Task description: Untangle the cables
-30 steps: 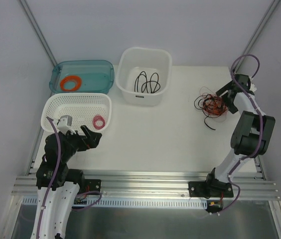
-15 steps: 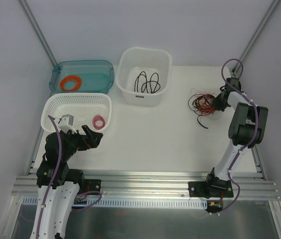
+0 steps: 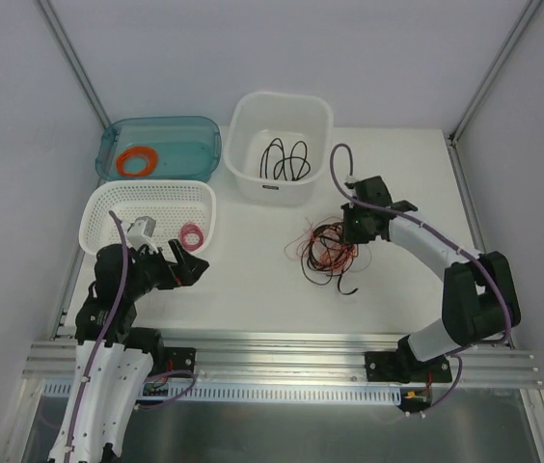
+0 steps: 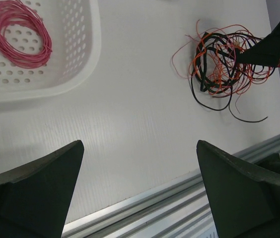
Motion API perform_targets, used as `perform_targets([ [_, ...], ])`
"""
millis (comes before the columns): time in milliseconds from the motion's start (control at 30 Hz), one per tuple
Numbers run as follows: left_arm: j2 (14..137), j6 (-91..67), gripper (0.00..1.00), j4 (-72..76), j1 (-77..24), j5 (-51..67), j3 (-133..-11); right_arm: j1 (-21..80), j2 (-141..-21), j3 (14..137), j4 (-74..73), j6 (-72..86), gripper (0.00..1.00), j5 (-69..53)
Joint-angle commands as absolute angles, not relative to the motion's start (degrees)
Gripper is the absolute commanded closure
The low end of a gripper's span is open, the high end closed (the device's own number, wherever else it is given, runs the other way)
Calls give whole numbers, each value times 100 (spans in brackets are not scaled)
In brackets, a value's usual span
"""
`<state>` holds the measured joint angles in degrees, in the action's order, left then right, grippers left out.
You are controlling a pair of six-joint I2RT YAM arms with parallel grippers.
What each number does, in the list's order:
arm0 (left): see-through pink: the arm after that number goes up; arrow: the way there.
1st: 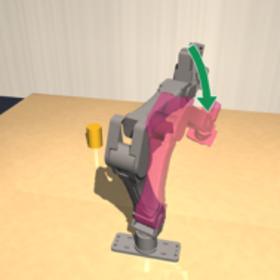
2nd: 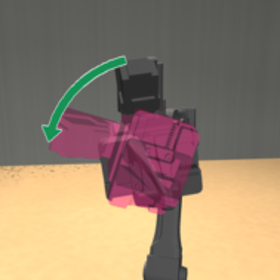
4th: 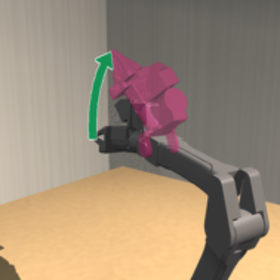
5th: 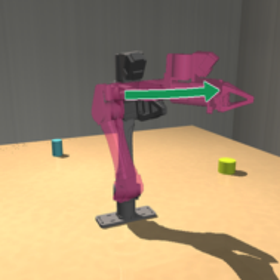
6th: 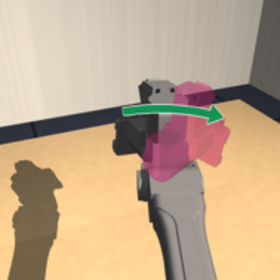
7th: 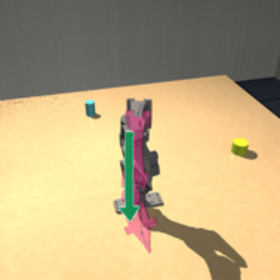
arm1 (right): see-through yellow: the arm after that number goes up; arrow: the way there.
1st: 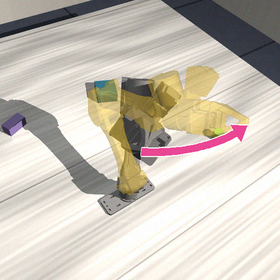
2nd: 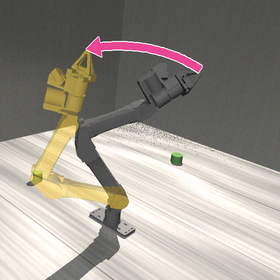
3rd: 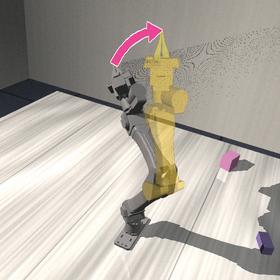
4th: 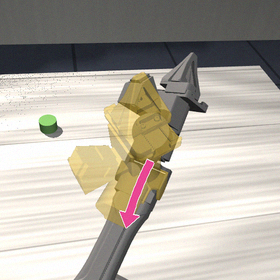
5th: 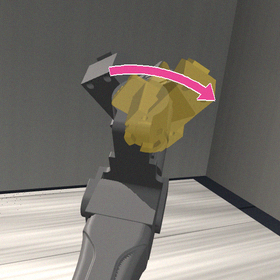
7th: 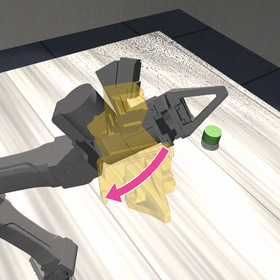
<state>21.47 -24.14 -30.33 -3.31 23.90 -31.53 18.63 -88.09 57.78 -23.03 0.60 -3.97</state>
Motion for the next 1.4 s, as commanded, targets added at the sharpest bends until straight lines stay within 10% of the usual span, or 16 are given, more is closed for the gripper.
perform_targets([
  [0, 2469, -2268, 1, -2699, -316, 2978, -3111, 2503, -8315, 5546, -2505, -624, 99, -729],
  [233, 3049, -2548, 1, -2593, -780, 3051, -3103, 3612, -8340, 5195, -1987, -308, 94, -897],
  [633, 4578, -4350, 1, -2153, -3206, 933, -3726, 3797, -7087, 5072, -2267, 236, 12, -344],
  [1033, 7390, -5976, 2, -2153, -5360, -1229, -5527, 3797, -4896, 4360, -2690, 1054, 1, 1475],
  [1367, 9060, -6310, 30, -2162, -5844, -1371, -6240, 3788, -4386, 3569, -2110, 1432, 1, 1284],
])
